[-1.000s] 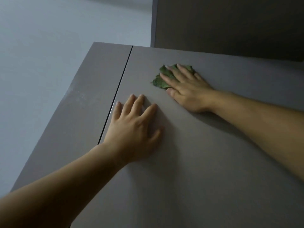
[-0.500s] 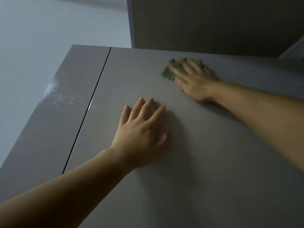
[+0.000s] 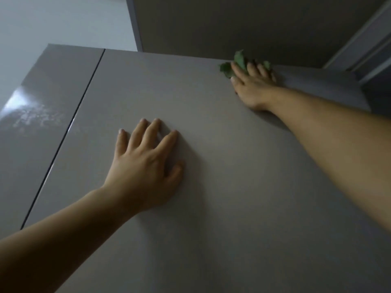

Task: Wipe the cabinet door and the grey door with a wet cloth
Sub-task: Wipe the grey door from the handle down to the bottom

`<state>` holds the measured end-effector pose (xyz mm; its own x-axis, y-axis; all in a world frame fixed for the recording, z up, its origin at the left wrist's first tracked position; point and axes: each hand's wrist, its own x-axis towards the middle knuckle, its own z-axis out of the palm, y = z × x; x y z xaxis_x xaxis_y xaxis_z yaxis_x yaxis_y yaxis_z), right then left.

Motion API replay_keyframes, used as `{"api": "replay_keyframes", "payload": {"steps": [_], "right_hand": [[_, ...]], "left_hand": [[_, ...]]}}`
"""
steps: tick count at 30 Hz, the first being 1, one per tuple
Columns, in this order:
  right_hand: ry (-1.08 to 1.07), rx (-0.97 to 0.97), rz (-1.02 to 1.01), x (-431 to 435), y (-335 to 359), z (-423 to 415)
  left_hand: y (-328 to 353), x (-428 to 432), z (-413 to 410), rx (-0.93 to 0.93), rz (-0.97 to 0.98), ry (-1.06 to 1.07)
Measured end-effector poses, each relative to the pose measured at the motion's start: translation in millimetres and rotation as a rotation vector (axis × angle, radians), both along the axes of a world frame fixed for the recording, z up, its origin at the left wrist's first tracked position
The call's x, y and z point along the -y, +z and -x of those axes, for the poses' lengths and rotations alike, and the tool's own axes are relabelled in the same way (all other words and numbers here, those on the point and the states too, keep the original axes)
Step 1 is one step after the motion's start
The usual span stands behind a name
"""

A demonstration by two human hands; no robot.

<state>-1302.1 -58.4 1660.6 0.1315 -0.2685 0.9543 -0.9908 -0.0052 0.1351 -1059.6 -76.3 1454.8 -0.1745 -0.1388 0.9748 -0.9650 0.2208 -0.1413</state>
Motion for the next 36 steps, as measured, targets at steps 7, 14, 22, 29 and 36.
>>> {"api": "replay_keyframes", "payload": {"steps": [7, 14, 22, 29, 36], "right_hand": [[0.064, -0.338, -0.006, 9, -57, -20], [-0.016, 0.023, 0.021, -2, 0, 41], [-0.028, -0.024, -0.012, -5, -14, 100], [0.0, -0.186, -0.006, -2, -58, 104], [-0.002, 0.111, -0.003, -11, -3, 161]], "left_hand": [[3, -4, 33, 0.054, 0.02, -0.048], [4, -2, 77, 0.094, 0.045, -0.055], [2, -1, 83, 0.077, 0.06, 0.001], [2, -18, 135, 0.054, 0.038, -0.119], [-2, -11, 173, 0.096, 0.014, -0.065]]}}
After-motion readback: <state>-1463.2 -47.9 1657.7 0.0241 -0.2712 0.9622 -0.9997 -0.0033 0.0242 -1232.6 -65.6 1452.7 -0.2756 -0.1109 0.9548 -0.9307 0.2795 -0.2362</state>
